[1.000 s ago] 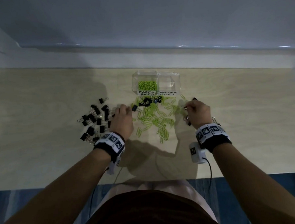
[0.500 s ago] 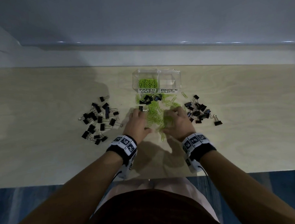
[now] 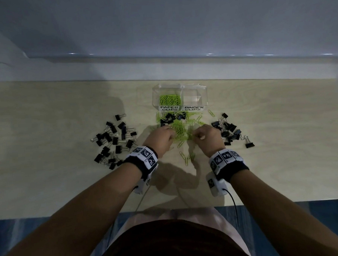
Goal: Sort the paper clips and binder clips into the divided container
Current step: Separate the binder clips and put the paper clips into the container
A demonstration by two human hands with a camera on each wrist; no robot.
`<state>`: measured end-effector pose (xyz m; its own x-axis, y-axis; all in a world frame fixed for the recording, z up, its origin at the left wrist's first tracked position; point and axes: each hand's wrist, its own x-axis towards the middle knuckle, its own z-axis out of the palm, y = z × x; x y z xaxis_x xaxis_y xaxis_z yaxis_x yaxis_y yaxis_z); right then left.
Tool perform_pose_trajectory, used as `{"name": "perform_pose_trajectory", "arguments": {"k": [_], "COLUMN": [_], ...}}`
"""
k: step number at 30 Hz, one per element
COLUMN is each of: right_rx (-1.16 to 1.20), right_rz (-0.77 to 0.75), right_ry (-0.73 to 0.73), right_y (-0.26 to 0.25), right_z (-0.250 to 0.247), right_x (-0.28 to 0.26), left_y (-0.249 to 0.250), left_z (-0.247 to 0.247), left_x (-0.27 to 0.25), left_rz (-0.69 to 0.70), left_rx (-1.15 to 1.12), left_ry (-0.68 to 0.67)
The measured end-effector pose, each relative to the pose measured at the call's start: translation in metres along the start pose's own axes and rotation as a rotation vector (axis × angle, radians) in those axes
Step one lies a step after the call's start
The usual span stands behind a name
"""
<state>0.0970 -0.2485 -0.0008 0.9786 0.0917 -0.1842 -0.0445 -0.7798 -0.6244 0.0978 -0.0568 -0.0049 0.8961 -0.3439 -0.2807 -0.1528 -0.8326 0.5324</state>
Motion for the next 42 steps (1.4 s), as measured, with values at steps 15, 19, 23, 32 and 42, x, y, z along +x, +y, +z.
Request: {"name": "perform_pose_trajectory", "arguments": {"k": [15,19,23,32,42], "right_rx": [0.281,0.044,-0.091,-0.418,-0.168], "right_rz": [0.059,-0.028,-0.252,-0.321,-0.299], "right_ry": [0.103,0.040,0.038,-0.097,0.016], "right_y": [-0.084,-0.081,-0.055,-0.033,-0.023], "right_z": [-0.035,-0.031,-0.020,0.028,0.014], "right_x": [0.112,0.112,0.078,0.059,0.033], "left_y": [0.012,0.010,-0.002,-0.022,-0.027], "left_z": [-0.093,-0.086,-0.061,-0.012,-0.017], "left_x": [0.073,0.072,0.035,0.013,-0.013], "left_rz": [-0.196,-0.191,-0.084,-0.080,-0.058], "left_rx": [-0.414,-0.272,-0.104,-0.002,-0.147], "left_ry": [0.452,0.342,0.358,0.147,0.264]}}
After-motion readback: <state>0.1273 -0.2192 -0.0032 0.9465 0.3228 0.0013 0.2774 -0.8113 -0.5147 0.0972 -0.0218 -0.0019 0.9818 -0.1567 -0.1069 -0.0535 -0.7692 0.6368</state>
